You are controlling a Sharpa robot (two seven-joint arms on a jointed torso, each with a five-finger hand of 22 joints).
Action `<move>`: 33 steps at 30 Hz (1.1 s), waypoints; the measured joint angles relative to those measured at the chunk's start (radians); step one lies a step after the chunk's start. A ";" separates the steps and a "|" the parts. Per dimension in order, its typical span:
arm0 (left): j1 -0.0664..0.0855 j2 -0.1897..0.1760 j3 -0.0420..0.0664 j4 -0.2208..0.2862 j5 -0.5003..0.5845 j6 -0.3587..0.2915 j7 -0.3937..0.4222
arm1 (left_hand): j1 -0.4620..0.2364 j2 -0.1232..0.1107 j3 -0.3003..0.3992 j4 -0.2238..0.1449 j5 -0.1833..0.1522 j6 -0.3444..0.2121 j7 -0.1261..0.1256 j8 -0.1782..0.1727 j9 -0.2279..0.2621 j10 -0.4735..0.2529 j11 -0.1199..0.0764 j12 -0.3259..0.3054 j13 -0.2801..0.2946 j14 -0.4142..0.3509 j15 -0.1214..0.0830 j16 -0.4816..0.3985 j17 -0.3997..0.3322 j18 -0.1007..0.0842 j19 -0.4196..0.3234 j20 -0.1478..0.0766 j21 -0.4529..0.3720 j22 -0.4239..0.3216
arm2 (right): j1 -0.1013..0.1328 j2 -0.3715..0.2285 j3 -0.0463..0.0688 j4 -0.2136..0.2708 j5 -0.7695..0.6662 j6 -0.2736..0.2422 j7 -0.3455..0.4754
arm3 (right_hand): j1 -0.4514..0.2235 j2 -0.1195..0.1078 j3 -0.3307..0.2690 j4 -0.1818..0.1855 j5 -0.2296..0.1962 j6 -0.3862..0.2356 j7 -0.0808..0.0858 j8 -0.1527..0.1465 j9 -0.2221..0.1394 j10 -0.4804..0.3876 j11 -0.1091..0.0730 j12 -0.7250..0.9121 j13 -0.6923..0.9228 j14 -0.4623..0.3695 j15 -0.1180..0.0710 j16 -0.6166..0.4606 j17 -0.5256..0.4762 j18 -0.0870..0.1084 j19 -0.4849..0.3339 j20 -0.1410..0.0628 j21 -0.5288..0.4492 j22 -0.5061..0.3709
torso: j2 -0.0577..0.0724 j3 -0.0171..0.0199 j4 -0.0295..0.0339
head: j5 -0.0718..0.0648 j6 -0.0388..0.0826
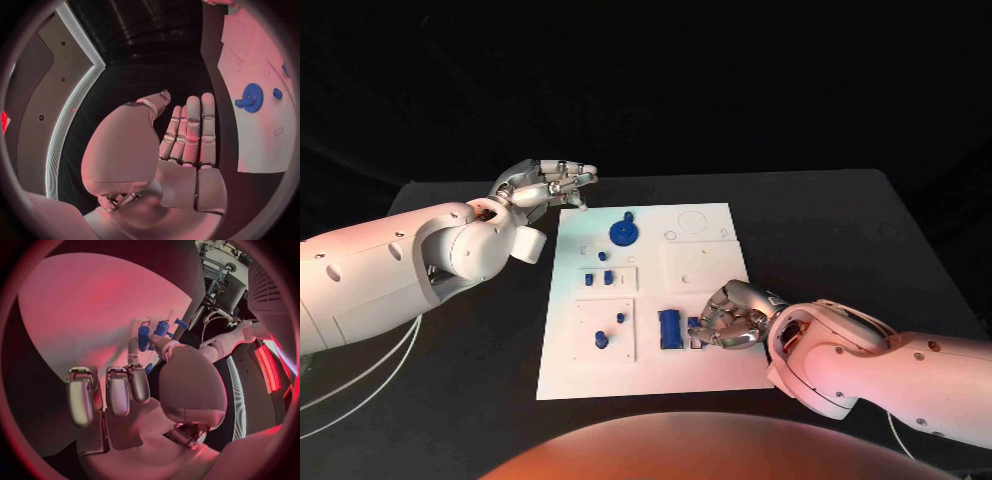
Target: Assemble the parts on the task board
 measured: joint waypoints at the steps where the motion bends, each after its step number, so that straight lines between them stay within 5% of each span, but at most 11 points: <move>1: 0.000 0.000 0.000 0.000 0.000 0.000 0.000 | 0.000 0.000 0.000 0.000 0.000 0.000 0.000 0.000 0.000 0.000 0.000 0.000 0.000 0.000 0.000 0.000 0.000 0.000 0.000 0.000 0.000 0.000 | 0.000 0.001 0.000 0.000 0.000 0.001 -0.001 | -0.004 0.000 -0.007 0.001 0.000 0.001 -0.001 0.004 -0.001 0.000 0.000 0.000 0.000 0.000 0.000 0.000 0.000 0.000 0.000 0.000 0.000 0.000 | 0.000 0.0000 0.0000 | 0.000 0.000; 13: 0.000 -0.001 0.000 0.000 0.000 0.001 -0.002 | 0.000 0.000 0.000 0.000 0.000 0.000 0.000 0.000 0.001 0.000 0.000 0.000 0.000 -0.004 0.004 0.000 0.000 0.000 0.000 0.000 0.000 0.000 | 0.000 0.006 0.000 -0.004 -0.004 0.006 -0.005 | -0.057 0.013 -0.090 0.052 -0.002 0.011 -0.004 0.003 -0.009 0.000 0.000 0.006 0.000 0.000 0.000 0.000 0.000 0.000 0.000 0.000 0.000 0.001 | 0.000 0.0002 0.0000 | 0.001 0.000; 20: 0.000 -0.001 0.000 0.000 0.000 0.001 -0.003 | 0.000 0.000 0.000 0.000 0.000 0.000 0.000 0.000 0.001 0.000 0.000 0.000 0.000 -0.004 0.004 0.000 0.000 0.000 0.000 0.000 0.000 0.000 | 0.000 0.011 0.000 -0.006 -0.007 0.006 -0.005 | -0.080 0.000 -0.163 0.077 -0.002 0.012 -0.005 0.003 -0.015 0.000 0.000 0.006 0.000 0.000 0.000 0.000 0.000 0.000 0.000 0.000 0.000 0.001 | 0.000 0.0004 -0.0002 | 0.001 0.000; 33: 0.000 -0.002 0.000 0.000 0.000 0.001 -0.004 | 0.000 0.000 0.000 0.000 0.000 0.000 0.000 0.000 0.001 0.000 0.000 0.000 0.000 -0.004 0.004 0.000 0.000 0.000 0.000 0.000 0.000 0.000 | 0.000 -0.017 0.000 -0.002 -0.008 0.019 0.011 | -0.045 -0.012 -0.231 0.070 -0.002 0.008 -0.001 0.001 -0.020 0.000 0.000 0.006 0.001 0.000 0.000 0.000 0.000 0.000 0.000 0.000 0.000 0.000 | -0.001 0.0004 -0.0008 | 0.005 0.000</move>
